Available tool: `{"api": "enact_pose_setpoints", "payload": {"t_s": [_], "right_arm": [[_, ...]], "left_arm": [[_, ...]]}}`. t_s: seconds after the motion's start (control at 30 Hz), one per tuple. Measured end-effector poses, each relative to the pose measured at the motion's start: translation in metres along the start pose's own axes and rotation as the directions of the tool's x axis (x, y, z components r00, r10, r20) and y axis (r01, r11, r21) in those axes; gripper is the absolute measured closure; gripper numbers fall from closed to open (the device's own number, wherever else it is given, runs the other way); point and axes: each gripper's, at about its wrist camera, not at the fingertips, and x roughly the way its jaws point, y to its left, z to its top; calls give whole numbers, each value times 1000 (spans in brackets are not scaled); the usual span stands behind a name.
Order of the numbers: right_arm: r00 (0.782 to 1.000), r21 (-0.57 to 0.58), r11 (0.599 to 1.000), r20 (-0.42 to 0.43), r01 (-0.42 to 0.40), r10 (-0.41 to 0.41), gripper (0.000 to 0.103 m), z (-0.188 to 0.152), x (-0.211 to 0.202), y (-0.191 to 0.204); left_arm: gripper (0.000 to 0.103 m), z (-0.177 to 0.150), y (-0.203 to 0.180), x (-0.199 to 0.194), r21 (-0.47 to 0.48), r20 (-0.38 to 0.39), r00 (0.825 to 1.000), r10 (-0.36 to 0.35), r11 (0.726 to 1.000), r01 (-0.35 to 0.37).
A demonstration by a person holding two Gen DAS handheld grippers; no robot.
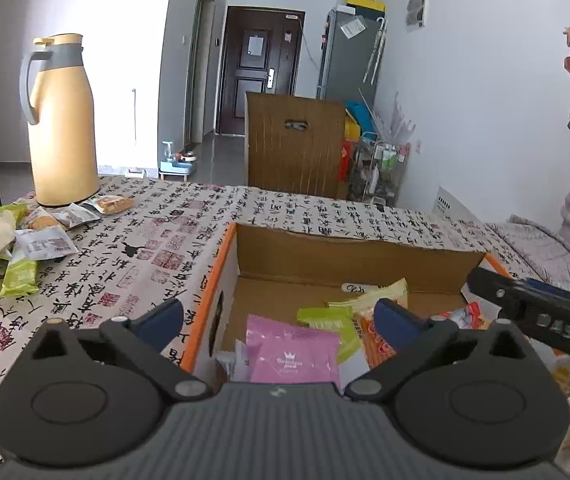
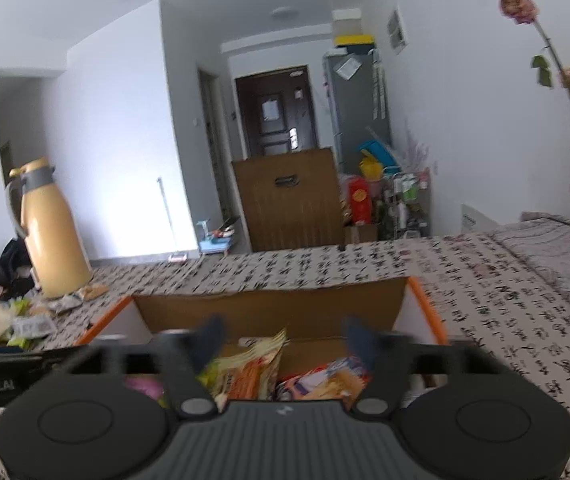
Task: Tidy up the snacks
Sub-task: 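Carry both packets over the box and open both grippers to drop them, then withdraw both grippers from the box back toward the snack pile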
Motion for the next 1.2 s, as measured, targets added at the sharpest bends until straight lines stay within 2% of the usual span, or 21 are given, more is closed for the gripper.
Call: {"api": "enact_pose_setpoints", "payload": {"t_s": [0.03, 0.1, 0.47, 0.9, 1.2], "right_arm": [[1000, 6, 1000, 7, 6, -6, 8, 0, -2, -2], [1000, 21, 1000, 17, 15, -15, 0, 3, -5, -5], [999, 13, 999, 24, 30, -30, 0, 4, -10, -4], [997, -59, 996, 47, 64, -61, 0, 16, -43, 6], [996, -83, 993, 31, 85, -83, 0, 7, -74, -2]], "left_arm": [[0, 0, 0, 0, -4, -3, 1000, -1, 1000, 1], [0, 0, 1, 0, -10, -4, 1000, 0, 1000, 0], [0, 1, 1, -3, -17, -1, 1000, 2, 1000, -2], [0, 11, 1, -32, -22, 32, 999, 9, 1000, -8], [0, 0, 4, -56, -6, 19, 1000, 3, 1000, -3]]}}
